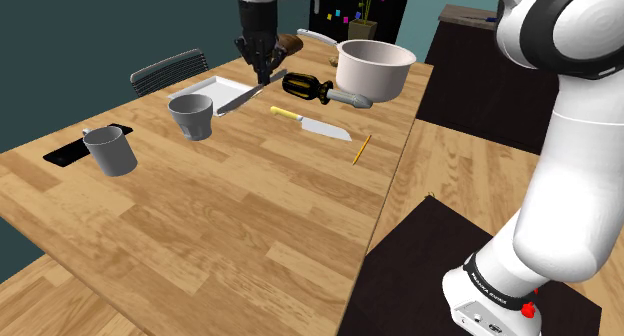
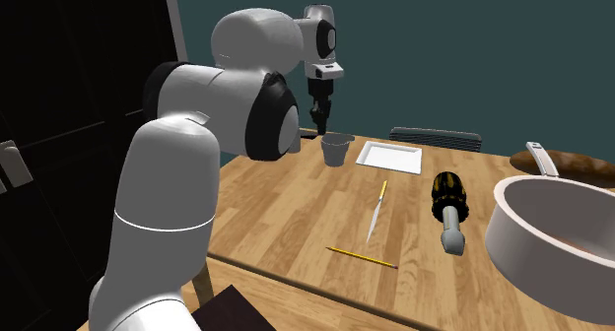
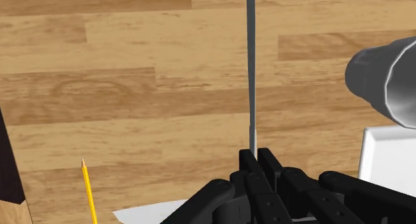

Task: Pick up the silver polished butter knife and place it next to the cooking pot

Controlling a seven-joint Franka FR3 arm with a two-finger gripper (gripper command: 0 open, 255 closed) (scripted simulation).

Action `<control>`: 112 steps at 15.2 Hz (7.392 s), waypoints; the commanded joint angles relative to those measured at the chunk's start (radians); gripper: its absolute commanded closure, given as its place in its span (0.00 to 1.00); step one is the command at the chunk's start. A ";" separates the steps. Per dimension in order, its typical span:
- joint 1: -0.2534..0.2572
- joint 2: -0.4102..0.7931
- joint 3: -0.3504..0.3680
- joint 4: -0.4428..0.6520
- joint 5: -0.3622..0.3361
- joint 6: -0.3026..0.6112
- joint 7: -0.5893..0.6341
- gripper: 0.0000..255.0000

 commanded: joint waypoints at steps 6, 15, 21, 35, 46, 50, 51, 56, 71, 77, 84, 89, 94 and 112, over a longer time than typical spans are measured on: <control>0.029 0.038 -0.001 0.153 -0.018 -0.117 -0.006 1.00; -0.070 -0.073 -0.012 0.059 0.036 -0.117 -0.095 1.00; -0.204 -0.237 -0.061 -0.146 0.119 -0.048 -0.249 1.00; -0.395 -0.427 -0.241 -0.368 0.195 0.016 -0.614 1.00; -0.435 -0.458 -0.290 -0.513 0.200 0.134 -0.701 1.00; -0.435 -0.462 -0.290 -0.571 0.201 0.188 -0.700 1.00; -0.435 -0.463 -0.290 -0.585 0.201 0.202 -0.700 1.00; -0.434 -0.462 -0.290 -0.651 0.200 0.269 -0.697 1.00; -0.433 -0.426 -0.286 -0.815 0.190 0.468 -0.683 1.00; -0.433 -0.398 -0.285 -0.867 0.181 0.547 -0.674 1.00; -0.433 -0.355 -0.284 -0.918 0.166 0.639 -0.661 1.00; -0.433 -0.333 -0.284 -0.937 0.158 0.679 -0.654 1.00; -0.433 -0.333 -0.284 -0.937 0.158 0.679 -0.654 1.00; -0.431 -0.398 -0.282 -0.877 0.181 0.556 -0.670 0.00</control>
